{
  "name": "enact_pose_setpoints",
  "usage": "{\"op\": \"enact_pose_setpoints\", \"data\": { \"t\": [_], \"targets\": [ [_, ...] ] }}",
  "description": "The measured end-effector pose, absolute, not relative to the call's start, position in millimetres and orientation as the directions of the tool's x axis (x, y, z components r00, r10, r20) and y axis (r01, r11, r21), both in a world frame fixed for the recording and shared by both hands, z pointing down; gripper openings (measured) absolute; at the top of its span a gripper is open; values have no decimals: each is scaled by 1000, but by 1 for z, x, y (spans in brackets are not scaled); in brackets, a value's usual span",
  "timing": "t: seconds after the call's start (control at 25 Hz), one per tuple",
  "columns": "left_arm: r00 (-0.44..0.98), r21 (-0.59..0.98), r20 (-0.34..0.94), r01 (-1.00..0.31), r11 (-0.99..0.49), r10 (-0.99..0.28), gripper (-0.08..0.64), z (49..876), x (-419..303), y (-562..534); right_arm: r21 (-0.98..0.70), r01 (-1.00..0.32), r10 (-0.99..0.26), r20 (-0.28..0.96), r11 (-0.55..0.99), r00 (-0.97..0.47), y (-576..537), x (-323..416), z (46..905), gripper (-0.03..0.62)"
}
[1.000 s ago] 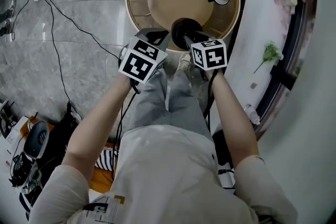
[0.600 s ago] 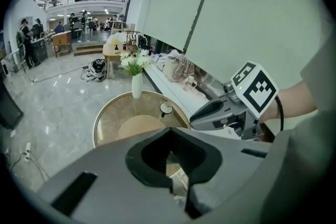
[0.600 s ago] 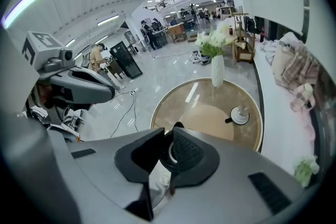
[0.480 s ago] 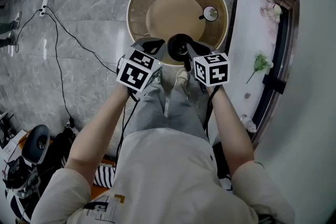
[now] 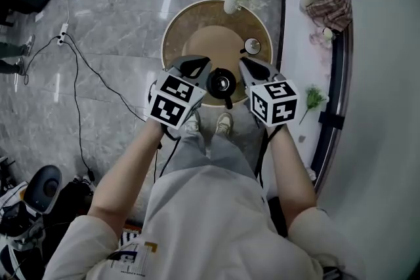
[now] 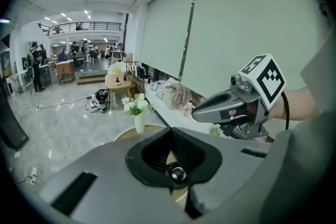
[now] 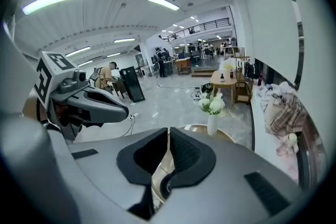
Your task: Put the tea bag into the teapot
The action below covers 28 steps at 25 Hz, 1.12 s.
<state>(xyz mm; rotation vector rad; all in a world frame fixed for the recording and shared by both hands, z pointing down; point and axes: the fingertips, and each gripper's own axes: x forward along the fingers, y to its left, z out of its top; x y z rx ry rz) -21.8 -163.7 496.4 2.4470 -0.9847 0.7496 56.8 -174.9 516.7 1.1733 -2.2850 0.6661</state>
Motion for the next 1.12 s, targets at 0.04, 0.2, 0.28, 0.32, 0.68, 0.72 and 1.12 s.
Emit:
{"op": "enact_pose_setpoints", "data": {
  "t": [0.04,0.2,0.28,0.32,0.68,0.72,1.12],
  "targets": [
    [613,151,593,-722,-676,-522,8,485,-20,-165,-193,-832,-612,595,520,-521,-176,57,503,17],
    [630,110,537,-712,-694,-561,8,438,-17,-167,-207,-817,-654,509,538,-560,-178,54,442,14],
    [636,83,507,-708,-701,-582,8,413,-19,-166,-194,-803,-677,449,564,-583,-175,49,403,8],
    [638,72,491,-709,-702,-594,8,401,-20,-166,-173,-800,-692,420,574,-588,-174,48,384,8],
    [624,-54,352,-731,-681,-698,8,308,-27,-160,-43,-786,-769,180,617,-613,-151,58,255,6],
    [625,-62,334,-732,-679,-705,8,299,-27,-157,-32,-785,-773,156,618,-615,-148,59,243,7],
    [664,-173,104,-721,-671,-740,8,188,-23,-119,49,-808,-808,-20,587,-589,-109,84,158,8]
  ]
}}
